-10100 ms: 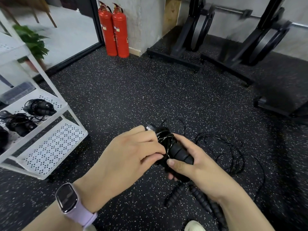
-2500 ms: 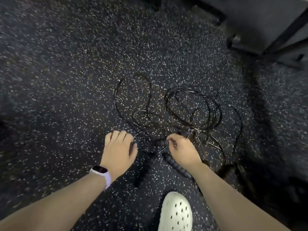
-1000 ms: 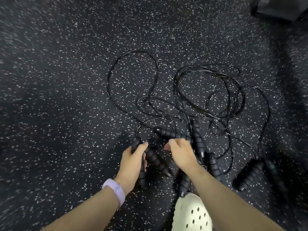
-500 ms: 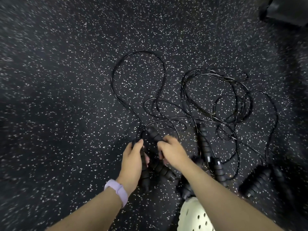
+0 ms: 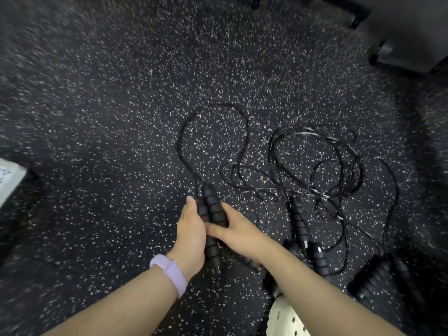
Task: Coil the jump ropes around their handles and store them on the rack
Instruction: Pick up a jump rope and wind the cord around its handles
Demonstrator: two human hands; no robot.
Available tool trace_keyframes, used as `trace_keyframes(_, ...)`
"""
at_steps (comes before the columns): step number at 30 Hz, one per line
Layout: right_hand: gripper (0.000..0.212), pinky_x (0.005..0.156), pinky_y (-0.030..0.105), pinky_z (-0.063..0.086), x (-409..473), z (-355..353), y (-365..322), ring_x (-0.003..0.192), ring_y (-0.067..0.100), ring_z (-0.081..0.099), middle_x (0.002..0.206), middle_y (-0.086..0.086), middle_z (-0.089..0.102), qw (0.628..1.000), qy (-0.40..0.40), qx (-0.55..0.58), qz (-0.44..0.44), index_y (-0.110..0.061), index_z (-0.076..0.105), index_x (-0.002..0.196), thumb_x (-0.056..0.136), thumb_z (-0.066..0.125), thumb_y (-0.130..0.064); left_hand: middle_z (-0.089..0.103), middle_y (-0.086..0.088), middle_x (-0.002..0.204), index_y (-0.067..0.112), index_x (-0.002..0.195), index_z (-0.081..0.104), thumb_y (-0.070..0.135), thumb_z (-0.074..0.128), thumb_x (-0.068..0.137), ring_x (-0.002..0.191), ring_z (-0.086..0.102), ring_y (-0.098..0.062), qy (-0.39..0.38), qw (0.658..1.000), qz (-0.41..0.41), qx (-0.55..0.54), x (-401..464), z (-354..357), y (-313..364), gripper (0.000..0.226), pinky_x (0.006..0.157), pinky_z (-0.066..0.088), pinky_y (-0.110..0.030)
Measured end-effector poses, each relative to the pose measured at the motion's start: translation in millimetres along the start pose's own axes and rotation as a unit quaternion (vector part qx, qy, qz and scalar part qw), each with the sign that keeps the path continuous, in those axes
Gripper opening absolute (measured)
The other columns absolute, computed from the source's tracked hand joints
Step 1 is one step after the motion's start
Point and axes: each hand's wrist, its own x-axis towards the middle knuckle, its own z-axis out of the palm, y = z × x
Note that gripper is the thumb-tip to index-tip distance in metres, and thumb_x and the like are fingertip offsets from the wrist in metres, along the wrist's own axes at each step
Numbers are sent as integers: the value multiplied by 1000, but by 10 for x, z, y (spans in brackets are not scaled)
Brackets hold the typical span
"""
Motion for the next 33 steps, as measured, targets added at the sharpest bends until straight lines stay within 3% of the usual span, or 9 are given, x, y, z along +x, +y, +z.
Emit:
trace_keyframes(3,31,70,25,56,-226,-87,-400,74,2,65,95,-7,68,999,-33,0,-42,-27,56,127,99,69,-32,77,-14,92,26,105,71,67,40,100,87,74,-39,-31,999,-37,-18,-287,12,374,51,67,59,-66)
trace_keyframes(8,33,74,37,56,-672,47,-1063,76,17,63,94,4,67,993,-40,94,-62,-22,55,136,105,58,-12,67,-18,125,22,128,60,67,32,102,113,64,-45,-27,999,20,-1,-896,-164,1046,59,98,49,-68)
trace_keyframes(12,35,59,25,51,-1169,241,-1827,74,12,64,89,-3,69,991,-32,91,-91,-31,60,130,102,58,-10,69,-16,117,21,128,62,66,32,103,107,67,-40,-18,996,77,-33,-1523,-397,1647,60,96,52,-65)
trace_keyframes(18,32,90,59,58,-2267,503,-2745,106,38,73,116,15,76,972,-68,177,-138,-33,64,126,99,65,-15,71,-17,109,19,115,64,65,35,102,103,67,-39,-28,990,126,-57,-2885,-759,2322,57,93,53,-62)
trace_keyframes(22,40,76,49,58,-2848,723,-2849,80,35,70,106,22,73,946,-125,251,-164,-25,58,133,99,62,-3,76,-7,82,20,102,66,55,38,106,78,68,-26,-64,981,183,-5,-3472,-1042,2434,45,64,51,-31)
trace_keyframes(24,39,68,44,56,-3037,748,-2844,72,31,64,103,24,71,937,-126,271,-182,-24,61,130,98,61,-1,72,-5,80,14,103,69,43,42,108,66,59,-20,-83,968,235,2,-3589,-1198,2404,40,58,42,-28)
trace_keyframes(27,39,65,41,53,-3221,731,-2842,73,30,61,105,24,68,921,-137,306,-199,-22,65,129,94,68,-4,62,-6,83,13,107,66,19,43,107,64,54,-15,-73,947,314,-11,-3595,-1413,2255,23,60,47,-30)
trace_keyframes(30,41,64,42,53,-3283,724,-2857,73,31,60,105,26,67,922,-150,290,-209,-13,63,130,90,73,-7,63,-3,98,25,113,63,4,36,104,83,57,-18,-46,919,389,36,-3555,-1511,2235,35,76,45,-30)
trace_keyframes(33,42,60,41,52,-3246,739,-2795,69,31,59,103,28,66,917,-176,298,-196,0,58,126,87,73,-8,62,5,108,31,114,65,-2,37,103,94,56,-3,-52,872,479,88,-3552,-1538,2336,44,83,41,-17)
